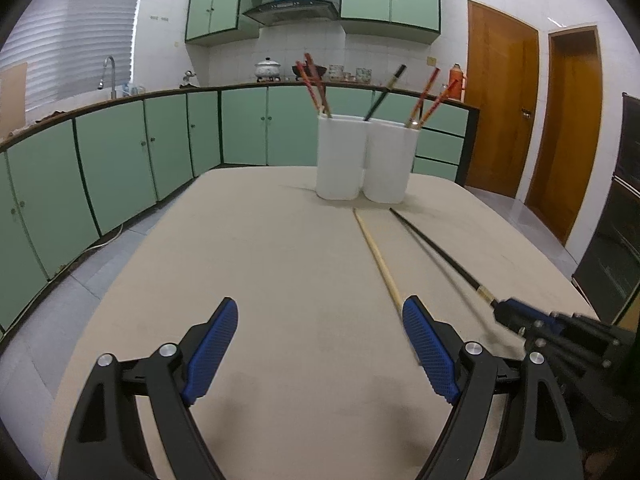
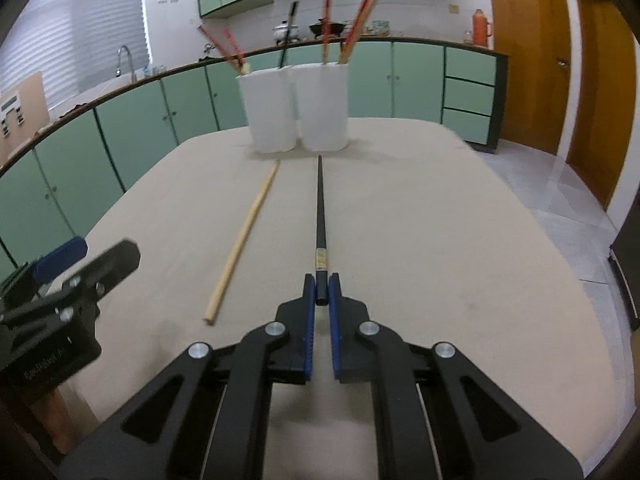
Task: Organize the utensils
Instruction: 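Grasp the black chopstick with the right tool while the left tool grasps the wooden chopstick, then lift both held chopsticks and carry them over the white holder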
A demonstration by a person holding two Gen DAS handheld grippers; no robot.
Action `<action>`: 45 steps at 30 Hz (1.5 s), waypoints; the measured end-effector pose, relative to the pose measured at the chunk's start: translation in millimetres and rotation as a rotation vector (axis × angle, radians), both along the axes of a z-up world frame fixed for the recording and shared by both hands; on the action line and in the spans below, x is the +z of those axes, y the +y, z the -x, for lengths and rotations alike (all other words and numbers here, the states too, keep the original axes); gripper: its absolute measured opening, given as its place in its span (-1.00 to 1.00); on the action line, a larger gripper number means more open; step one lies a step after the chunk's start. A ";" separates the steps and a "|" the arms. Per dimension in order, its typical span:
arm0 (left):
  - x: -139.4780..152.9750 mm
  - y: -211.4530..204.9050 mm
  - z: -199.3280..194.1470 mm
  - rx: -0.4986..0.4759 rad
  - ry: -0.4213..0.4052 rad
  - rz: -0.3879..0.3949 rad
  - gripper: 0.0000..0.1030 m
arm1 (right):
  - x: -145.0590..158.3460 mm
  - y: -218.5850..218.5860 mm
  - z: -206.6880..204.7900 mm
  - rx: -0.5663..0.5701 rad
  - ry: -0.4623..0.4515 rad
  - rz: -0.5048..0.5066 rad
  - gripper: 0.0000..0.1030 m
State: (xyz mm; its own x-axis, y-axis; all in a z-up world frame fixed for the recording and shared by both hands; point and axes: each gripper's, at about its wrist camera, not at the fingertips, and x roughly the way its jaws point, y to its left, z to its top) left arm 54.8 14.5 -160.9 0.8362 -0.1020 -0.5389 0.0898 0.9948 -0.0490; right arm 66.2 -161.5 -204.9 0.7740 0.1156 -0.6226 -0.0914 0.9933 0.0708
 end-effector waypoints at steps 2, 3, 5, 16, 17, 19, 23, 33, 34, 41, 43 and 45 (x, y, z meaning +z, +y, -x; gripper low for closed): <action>-1.3 -5.7 -0.6 -0.009 0.008 0.001 0.60 | 1.3 -8.6 1.7 -0.017 -0.006 0.002 -0.89; -2.2 -9.2 -0.9 -0.013 0.012 0.002 0.60 | 2.7 -13.9 2.2 -0.028 -0.009 0.005 -0.89; -3.9 -15.5 -1.6 -0.019 0.020 0.002 0.59 | 3.8 -21.1 2.5 -0.040 -0.012 0.006 -0.89; -18.0 -46.5 -7.3 -0.007 0.074 0.003 0.26 | 6.2 -32.1 9.0 -0.047 -0.033 0.023 -0.89; -18.3 -47.8 -8.1 -0.005 0.075 0.002 0.26 | 6.3 -32.1 9.4 -0.047 -0.035 0.019 -0.89; -20.4 -52.8 -9.6 -0.006 0.088 -0.004 0.18 | 6.6 -34.4 10.1 -0.049 -0.036 0.010 -0.89; -24.8 -59.5 -12.9 -0.006 0.116 -0.009 -0.05 | 7.9 -39.0 11.9 -0.054 -0.038 -0.007 -0.89; -31.4 -66.3 -21.3 0.014 0.182 -0.031 -0.39 | 12.0 -43.8 16.4 -0.060 -0.049 -0.021 -0.89; -31.4 -67.1 -21.0 0.015 0.182 -0.034 -0.39 | 12.3 -43.0 16.1 -0.061 -0.051 -0.021 -0.89; -31.6 -69.5 -21.1 -0.003 0.184 -0.036 -0.86 | 15.7 -41.9 18.7 -0.064 -0.059 -0.016 -0.88; -31.4 -70.0 -20.7 -0.007 0.180 -0.035 -0.87 | 16.6 -41.1 19.6 -0.062 -0.061 -0.012 -0.88; -30.8 -67.3 -20.9 -0.007 0.180 -0.020 -0.88 | 18.0 -40.4 20.4 -0.062 -0.064 -0.009 -0.89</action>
